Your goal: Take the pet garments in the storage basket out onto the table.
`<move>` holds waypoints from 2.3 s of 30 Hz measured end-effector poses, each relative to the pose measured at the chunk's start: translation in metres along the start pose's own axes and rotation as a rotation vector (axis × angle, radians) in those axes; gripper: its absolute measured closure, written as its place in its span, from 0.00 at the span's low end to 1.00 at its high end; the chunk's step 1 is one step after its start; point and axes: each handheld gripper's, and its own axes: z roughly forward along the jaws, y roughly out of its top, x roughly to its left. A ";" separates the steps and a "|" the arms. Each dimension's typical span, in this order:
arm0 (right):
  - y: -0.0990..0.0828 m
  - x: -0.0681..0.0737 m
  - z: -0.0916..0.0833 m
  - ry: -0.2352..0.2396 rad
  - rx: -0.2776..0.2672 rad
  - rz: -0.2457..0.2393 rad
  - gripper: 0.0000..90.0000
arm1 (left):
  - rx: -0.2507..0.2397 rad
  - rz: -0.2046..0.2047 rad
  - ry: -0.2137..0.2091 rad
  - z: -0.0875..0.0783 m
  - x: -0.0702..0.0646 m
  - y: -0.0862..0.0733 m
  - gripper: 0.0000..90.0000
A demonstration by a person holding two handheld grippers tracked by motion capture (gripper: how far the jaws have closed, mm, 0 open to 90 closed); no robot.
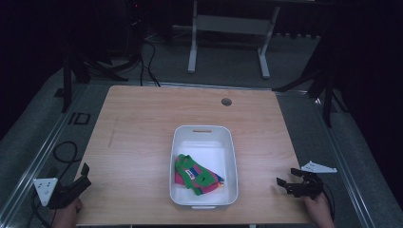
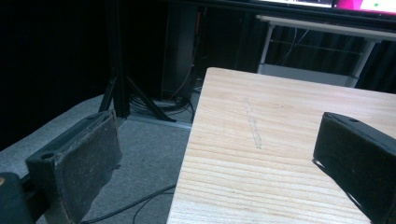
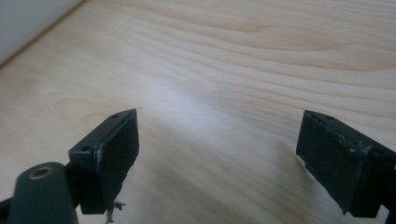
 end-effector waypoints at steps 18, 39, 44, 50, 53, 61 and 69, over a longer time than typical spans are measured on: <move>0.017 0.037 0.017 0.256 0.121 -0.249 0.15 | -0.016 -0.005 -0.002 -0.002 0.000 -0.001 0.01; 0.089 0.089 0.007 0.462 0.094 -0.424 0.15 | -0.016 0.009 -0.007 -0.002 -0.001 -0.001 0.01; 0.112 0.108 0.008 0.495 0.132 -0.467 0.15 | -0.016 0.013 -0.010 -0.002 -0.001 -0.001 0.01; 0.134 0.131 0.014 0.524 0.149 -0.511 0.14 | -0.017 0.013 -0.011 -0.002 -0.001 -0.001 0.01; 0.142 0.143 0.019 0.513 0.150 -0.527 0.14 | -0.016 0.007 -0.014 -0.002 0.000 -0.001 0.01; 0.157 0.175 0.044 0.519 0.227 -0.609 0.15 | -0.015 0.008 -0.020 -0.002 0.000 -0.001 0.01; 0.168 0.198 0.072 0.519 0.297 -0.661 0.15 | -0.012 0.005 -0.026 -0.002 0.001 -0.001 0.01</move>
